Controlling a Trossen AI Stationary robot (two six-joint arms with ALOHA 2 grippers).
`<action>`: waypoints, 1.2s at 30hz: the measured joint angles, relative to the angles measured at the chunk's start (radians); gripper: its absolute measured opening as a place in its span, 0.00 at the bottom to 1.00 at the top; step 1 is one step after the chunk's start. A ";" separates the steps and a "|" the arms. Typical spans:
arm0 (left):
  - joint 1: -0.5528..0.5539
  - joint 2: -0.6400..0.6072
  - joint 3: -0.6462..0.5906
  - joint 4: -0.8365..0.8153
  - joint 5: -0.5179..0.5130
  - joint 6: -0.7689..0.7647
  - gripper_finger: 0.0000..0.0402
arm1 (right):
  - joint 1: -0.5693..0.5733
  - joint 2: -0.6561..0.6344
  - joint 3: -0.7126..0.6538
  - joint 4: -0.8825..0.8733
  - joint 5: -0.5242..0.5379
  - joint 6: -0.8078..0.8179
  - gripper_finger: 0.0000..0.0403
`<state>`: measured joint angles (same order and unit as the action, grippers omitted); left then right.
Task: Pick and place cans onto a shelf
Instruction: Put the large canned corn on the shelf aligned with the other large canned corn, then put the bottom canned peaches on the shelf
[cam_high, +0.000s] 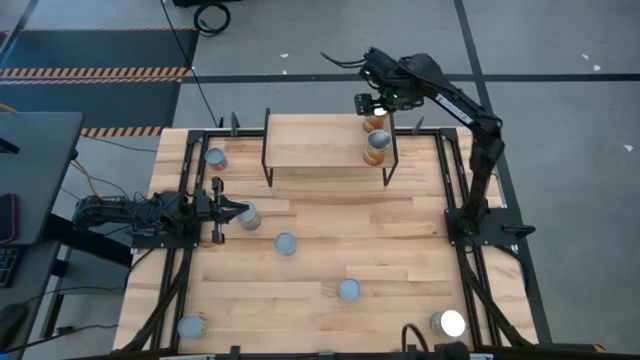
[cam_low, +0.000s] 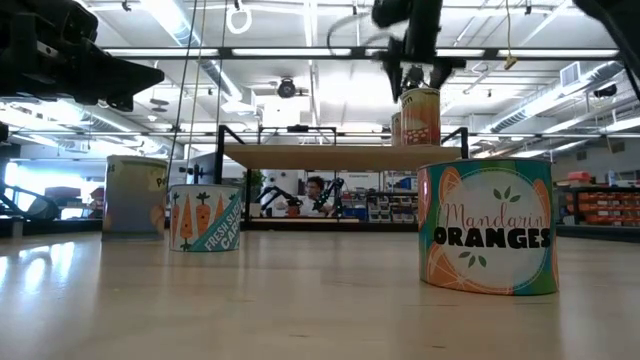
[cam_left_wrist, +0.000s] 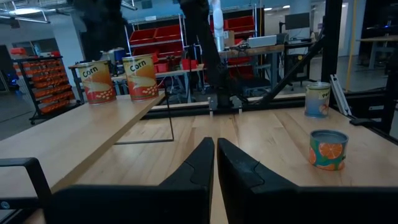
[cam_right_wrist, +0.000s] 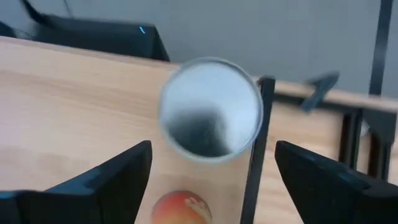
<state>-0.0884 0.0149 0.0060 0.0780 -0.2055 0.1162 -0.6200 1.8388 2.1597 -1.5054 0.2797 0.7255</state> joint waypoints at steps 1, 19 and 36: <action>0.000 0.000 0.000 0.000 0.000 0.000 0.07 | 0.025 -0.021 0.000 0.013 0.020 -0.020 0.86; 0.000 0.000 0.000 0.000 0.000 0.000 0.07 | 0.927 -0.065 0.001 0.027 -0.035 -0.382 0.91; 0.000 0.000 0.000 0.000 0.000 0.000 0.07 | 1.355 0.202 0.000 0.005 -0.148 -0.203 0.98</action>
<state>-0.0886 0.0148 0.0062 0.0780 -0.2054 0.1163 0.7354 2.0410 2.1597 -1.5000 0.1319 0.5227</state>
